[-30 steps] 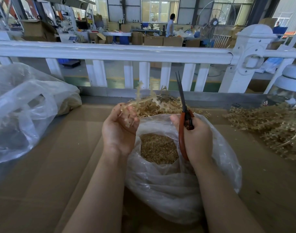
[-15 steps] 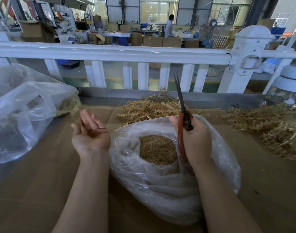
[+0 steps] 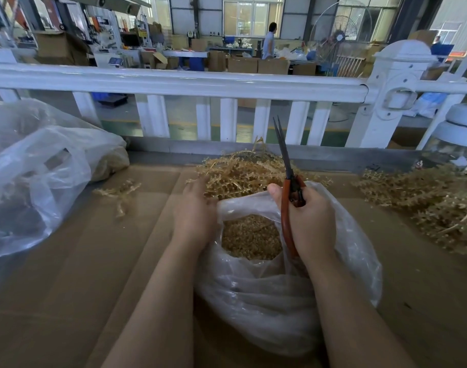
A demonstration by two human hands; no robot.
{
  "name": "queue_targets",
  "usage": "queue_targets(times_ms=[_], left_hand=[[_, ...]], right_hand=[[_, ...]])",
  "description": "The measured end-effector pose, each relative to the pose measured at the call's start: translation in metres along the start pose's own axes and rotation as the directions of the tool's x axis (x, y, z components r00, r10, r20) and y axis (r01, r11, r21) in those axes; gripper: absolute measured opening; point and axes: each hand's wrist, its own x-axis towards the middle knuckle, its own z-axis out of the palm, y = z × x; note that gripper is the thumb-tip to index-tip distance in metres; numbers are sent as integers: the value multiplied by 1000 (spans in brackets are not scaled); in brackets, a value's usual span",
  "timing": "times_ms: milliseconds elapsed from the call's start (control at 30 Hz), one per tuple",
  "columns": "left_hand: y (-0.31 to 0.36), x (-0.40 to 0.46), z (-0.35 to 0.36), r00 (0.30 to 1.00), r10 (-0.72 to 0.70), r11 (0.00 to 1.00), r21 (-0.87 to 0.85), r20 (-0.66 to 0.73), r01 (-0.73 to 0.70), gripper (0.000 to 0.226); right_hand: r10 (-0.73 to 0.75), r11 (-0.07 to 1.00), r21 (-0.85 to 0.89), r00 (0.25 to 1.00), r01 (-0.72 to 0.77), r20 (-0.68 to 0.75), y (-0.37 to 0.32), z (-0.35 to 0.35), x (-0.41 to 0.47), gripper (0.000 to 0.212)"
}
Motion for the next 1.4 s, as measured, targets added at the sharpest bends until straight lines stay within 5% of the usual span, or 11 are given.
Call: queue_targets(times_ms=[100,267,600,767,933,1067,1233,1400], left_hand=[[1,1,7,963,-14,929,359,270,-88,65],[4,2,7,934,-55,891,439,353,-114,47],[11,-6,0,998,-22,988,154,65,12,27],[16,-5,-6,993,-116,979,-167,-14,112,19],[28,-11,-11,992,29,864,-496,-126,-89,18],[42,-17,-8,954,287,747,-604,-84,-278,31],[48,-24,2,910,415,762,-540,-14,-356,26],[48,-26,1,913,399,788,-538,80,-297,21]], right_hand=[[8,1000,-9,1000,-8,6,1,-1,0,61],[16,999,-30,1000,-16,11,2,0,1,59],[12,1000,4,1000,-12,18,0,-2,1,61],[14,1000,-1,1000,-14,15,1,0,1,64],[51,994,97,997,-57,63,0,0,2,58],[131,936,294,967,-193,218,-8,-3,4,64],[198,846,434,937,-311,286,-14,-9,5,58],[216,789,518,938,-332,272,-4,-7,9,9]])
